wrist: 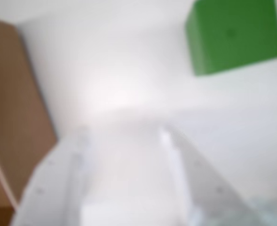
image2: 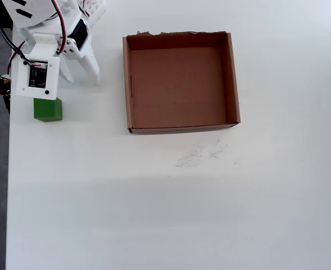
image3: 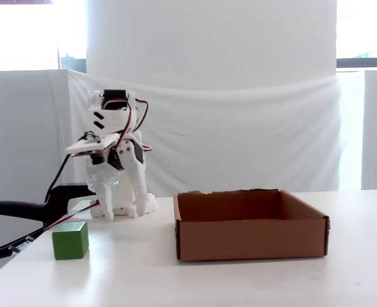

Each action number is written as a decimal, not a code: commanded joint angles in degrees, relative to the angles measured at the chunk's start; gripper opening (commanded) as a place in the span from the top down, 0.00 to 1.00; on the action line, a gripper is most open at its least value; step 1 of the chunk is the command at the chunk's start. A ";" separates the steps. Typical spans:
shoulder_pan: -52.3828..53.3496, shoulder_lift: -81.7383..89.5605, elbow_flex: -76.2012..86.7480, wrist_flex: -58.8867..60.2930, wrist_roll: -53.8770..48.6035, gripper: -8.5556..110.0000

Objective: Grasp a green cube and put it in a box.

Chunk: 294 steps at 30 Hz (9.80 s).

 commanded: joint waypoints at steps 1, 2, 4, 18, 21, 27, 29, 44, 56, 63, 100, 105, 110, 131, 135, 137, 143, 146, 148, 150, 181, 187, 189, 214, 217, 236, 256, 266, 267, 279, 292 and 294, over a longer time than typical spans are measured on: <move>-0.09 -0.44 -0.26 0.00 3.60 0.75; -0.09 -0.44 -0.26 0.00 3.60 0.75; -0.09 -0.44 -0.26 0.00 3.60 0.75; -0.09 -0.44 -0.26 0.00 3.69 0.75; -0.26 -0.44 -0.26 0.00 3.69 0.72; -2.20 -0.44 -0.26 0.00 3.78 0.67; -1.23 -0.44 -0.26 -0.09 3.78 0.67; 4.13 -11.60 -5.63 -3.87 0.88 0.65; 12.74 -40.43 -37.35 3.08 -19.86 0.64; 19.16 -52.65 -49.04 2.55 -32.96 0.62; 20.57 -62.40 -28.12 -30.41 -39.73 0.70; 20.48 -62.23 -26.02 -32.96 -39.20 0.73; 20.48 -62.14 -25.58 -33.31 -39.11 0.75; 20.04 -60.21 -24.35 -34.98 -39.02 0.80; 19.07 -60.38 -27.25 -31.46 -38.50 0.80; 17.58 -60.47 -30.06 -28.39 -36.30 0.80; 10.11 -63.28 -44.47 -16.96 -24.70 0.81; 6.15 -65.21 -50.54 -14.24 -18.63 0.81; 3.60 -66.62 -54.67 -12.30 -15.38 0.81; 0.79 -67.85 -58.01 -11.07 -10.63 0.81; -35.86 -74.97 -44.56 -24.79 17.31 0.80; -37.27 -76.11 -40.52 -26.98 17.05 0.78; -37.44 -76.03 -39.46 -27.51 16.96 0.77; -3.25 -51.06 -47.11 -11.43 -9.58 0.72; 0.00 -45.26 -38.67 -13.18 -10.81 0.73; 6.33 -10.63 -5.45 -8.17 -19.34 0.76; 8.44 -0.53 -0.44 -1.49 -20.21 0.76; 8.17 -0.53 -0.35 -0.79 -19.60 0.77; 8.17 -0.53 -0.35 -0.79 -19.60 0.77; 7.56 -0.53 -0.35 -0.70 -18.90 0.77; 7.47 -0.53 -0.35 0.00 -12.74 0.77; 7.47 -0.53 -0.35 0.00 -12.74 0.77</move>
